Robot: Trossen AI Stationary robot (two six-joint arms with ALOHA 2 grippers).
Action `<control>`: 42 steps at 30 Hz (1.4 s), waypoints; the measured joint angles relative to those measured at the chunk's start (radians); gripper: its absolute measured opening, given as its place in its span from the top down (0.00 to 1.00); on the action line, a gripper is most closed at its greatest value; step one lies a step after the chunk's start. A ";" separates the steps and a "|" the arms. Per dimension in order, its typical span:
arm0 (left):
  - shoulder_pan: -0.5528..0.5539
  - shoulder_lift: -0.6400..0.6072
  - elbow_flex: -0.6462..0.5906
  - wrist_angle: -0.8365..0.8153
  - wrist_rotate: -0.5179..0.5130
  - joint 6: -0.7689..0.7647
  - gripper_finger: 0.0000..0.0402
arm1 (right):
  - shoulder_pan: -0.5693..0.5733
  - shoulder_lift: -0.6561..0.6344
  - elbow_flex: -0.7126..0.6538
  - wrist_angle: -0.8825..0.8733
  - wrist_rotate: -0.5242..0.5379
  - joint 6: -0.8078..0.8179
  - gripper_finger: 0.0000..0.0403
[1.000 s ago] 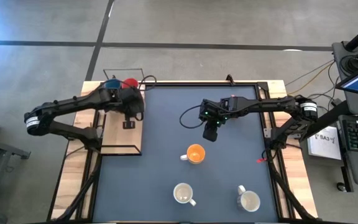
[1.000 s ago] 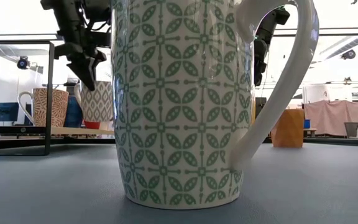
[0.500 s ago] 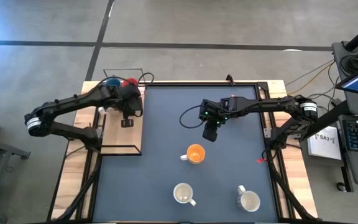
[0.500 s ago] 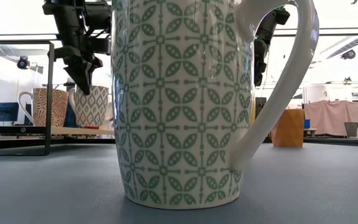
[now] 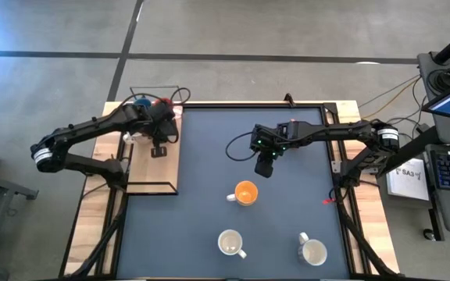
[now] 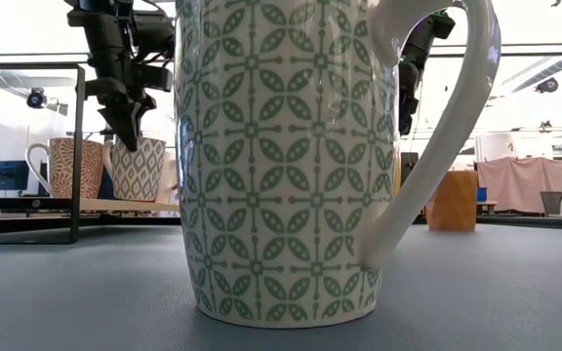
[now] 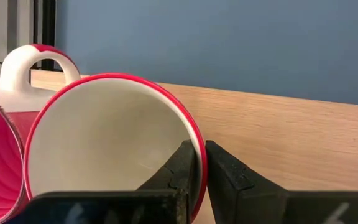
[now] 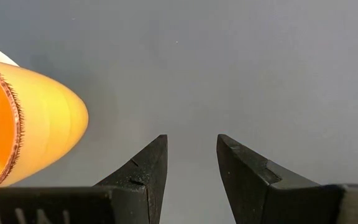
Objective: Place coffee mugs
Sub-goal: Put the brown patterned mug on the shelf
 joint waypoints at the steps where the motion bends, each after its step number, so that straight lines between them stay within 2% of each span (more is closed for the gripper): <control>1: 0.001 0.000 0.000 0.002 0.000 0.002 0.96 | 0.000 0.000 0.000 0.000 0.000 0.000 0.68; 10: 0.003 0.000 0.000 0.052 -0.005 0.035 0.91 | 0.000 0.000 0.000 0.013 -0.001 -0.001 0.68; 21: 0.026 0.000 -0.006 0.029 -0.008 0.038 0.91 | 0.000 0.000 0.000 0.014 -0.001 -0.001 0.68; 30: 0.027 0.000 -0.010 0.029 -0.081 0.037 0.91 | 0.000 0.000 0.000 0.015 -0.001 -0.001 0.68; 42: 0.026 -0.018 0.001 0.009 -0.075 0.013 0.91 | 0.000 0.000 0.000 0.015 -0.001 -0.001 0.68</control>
